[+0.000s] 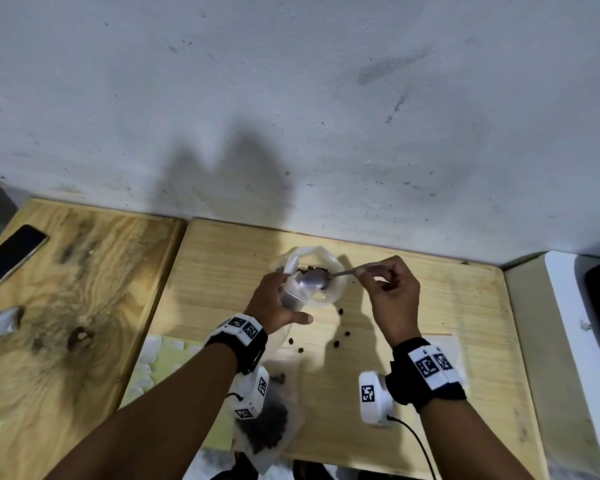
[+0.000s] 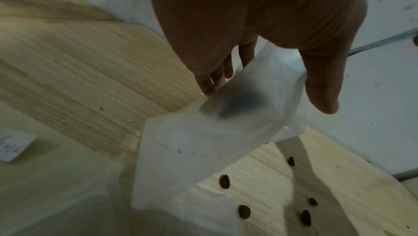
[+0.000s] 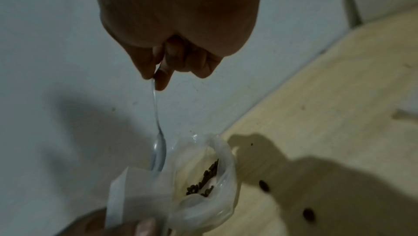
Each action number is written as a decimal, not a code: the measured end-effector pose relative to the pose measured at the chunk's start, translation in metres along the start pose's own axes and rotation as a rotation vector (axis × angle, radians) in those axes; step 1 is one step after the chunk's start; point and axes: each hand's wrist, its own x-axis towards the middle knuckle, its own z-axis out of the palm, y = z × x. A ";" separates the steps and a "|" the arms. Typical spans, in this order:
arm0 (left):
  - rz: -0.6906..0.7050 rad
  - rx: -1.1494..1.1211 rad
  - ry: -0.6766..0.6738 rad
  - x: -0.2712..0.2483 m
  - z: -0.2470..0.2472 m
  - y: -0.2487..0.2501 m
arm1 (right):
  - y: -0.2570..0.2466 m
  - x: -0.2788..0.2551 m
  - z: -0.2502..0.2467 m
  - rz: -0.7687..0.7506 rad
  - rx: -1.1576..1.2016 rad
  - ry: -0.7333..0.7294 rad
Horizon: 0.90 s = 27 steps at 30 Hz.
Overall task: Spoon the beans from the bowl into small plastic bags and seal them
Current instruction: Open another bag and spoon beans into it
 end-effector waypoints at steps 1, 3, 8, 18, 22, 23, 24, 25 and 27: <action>0.013 0.002 0.007 -0.001 0.000 -0.001 | 0.003 0.002 -0.001 0.034 0.056 0.085; 0.032 -0.015 0.039 -0.004 0.000 -0.003 | 0.014 0.004 -0.002 0.151 0.134 0.243; 0.051 -0.043 0.226 -0.017 0.000 -0.004 | 0.035 0.000 0.002 0.435 0.049 0.329; 0.125 -0.063 0.225 -0.031 -0.008 0.017 | 0.035 -0.020 -0.003 0.448 -0.361 0.110; 0.205 0.026 0.167 -0.035 -0.010 0.025 | -0.008 -0.025 -0.001 0.176 -0.180 -0.176; 0.235 0.051 0.155 -0.036 -0.009 0.027 | -0.021 -0.026 0.001 0.181 -0.168 -0.342; 0.265 0.075 0.145 -0.038 -0.007 0.030 | -0.033 -0.027 0.003 0.200 -0.182 -0.484; 0.285 0.098 0.126 -0.039 -0.006 0.033 | -0.043 -0.026 0.005 0.227 -0.218 -0.588; 0.299 0.127 0.082 -0.040 -0.004 0.038 | -0.054 -0.025 0.006 0.237 -0.291 -0.663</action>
